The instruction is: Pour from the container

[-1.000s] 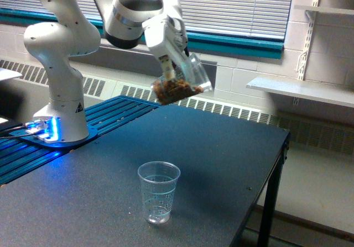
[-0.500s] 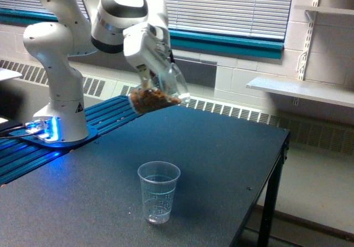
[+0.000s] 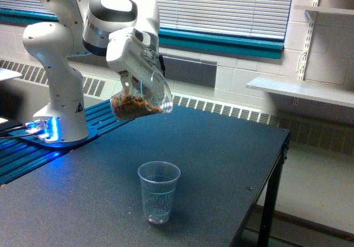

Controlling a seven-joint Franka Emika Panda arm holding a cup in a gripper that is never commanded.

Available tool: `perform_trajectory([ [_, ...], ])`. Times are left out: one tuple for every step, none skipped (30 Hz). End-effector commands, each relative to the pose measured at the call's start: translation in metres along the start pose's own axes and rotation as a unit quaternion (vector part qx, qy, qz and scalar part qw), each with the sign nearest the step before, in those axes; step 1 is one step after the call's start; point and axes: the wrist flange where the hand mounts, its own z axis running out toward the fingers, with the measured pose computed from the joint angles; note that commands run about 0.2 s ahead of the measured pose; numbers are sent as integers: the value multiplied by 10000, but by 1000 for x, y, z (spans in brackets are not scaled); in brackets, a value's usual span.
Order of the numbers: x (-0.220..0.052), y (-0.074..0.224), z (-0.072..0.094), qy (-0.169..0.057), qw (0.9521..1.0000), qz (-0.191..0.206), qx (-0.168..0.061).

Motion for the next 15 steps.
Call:
perform_trajectory([
  [3, 2, 10, -67, 9997, -188, -135],
  [3, 2, 12, -86, 9996, -214, -152],
  [2, 2, 13, -105, 9995, -225, -169],
  [1, 2, 16, -138, 9994, -239, -187],
  [0, 2, 17, -160, 9994, -245, -192],
  [-1, 1, 18, -190, 9993, -246, -202],
  [-2, 1, 20, -215, 9992, -248, -228],
  [-3, 0, 22, -251, 9991, -252, -245],
  [-4, 0, 23, -273, 9990, -261, -254],
  [-4, 0, 24, -290, 9988, -265, -279],
  [-5, 0, 25, -304, 9987, -265, -306],
  [-5, 0, 27, -317, 9985, -277, -340],
  [-6, 1, 28, -332, 9984, -281, -353],
  [-7, 1, 29, -364, 9983, -277, -361],
  [-8, 1, 30, -386, 9982, -271, -382],
])
